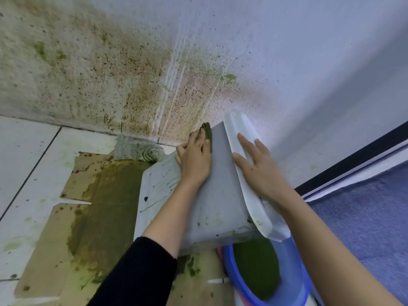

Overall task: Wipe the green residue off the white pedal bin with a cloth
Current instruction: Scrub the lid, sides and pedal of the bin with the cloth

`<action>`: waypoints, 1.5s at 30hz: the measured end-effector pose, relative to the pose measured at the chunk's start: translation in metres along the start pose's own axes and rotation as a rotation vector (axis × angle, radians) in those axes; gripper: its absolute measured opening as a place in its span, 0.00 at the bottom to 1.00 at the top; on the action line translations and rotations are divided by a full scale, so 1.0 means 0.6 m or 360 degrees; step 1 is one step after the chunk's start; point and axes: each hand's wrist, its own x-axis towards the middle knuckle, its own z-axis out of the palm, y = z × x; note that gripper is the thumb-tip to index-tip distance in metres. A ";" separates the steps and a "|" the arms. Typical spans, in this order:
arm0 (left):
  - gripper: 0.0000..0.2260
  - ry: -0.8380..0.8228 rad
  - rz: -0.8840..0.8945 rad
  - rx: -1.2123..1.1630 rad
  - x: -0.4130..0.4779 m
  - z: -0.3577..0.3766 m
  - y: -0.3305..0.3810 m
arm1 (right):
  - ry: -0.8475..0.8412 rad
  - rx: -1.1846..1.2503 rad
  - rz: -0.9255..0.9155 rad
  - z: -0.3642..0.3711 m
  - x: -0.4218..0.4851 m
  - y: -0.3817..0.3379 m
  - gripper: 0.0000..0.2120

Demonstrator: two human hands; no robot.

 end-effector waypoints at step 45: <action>0.28 0.0257 0.0184 -0.0381 -0.327 0.003 -0.196 | 0.0097 0.0085 -0.0064 -0.003 0.007 0.075 0.27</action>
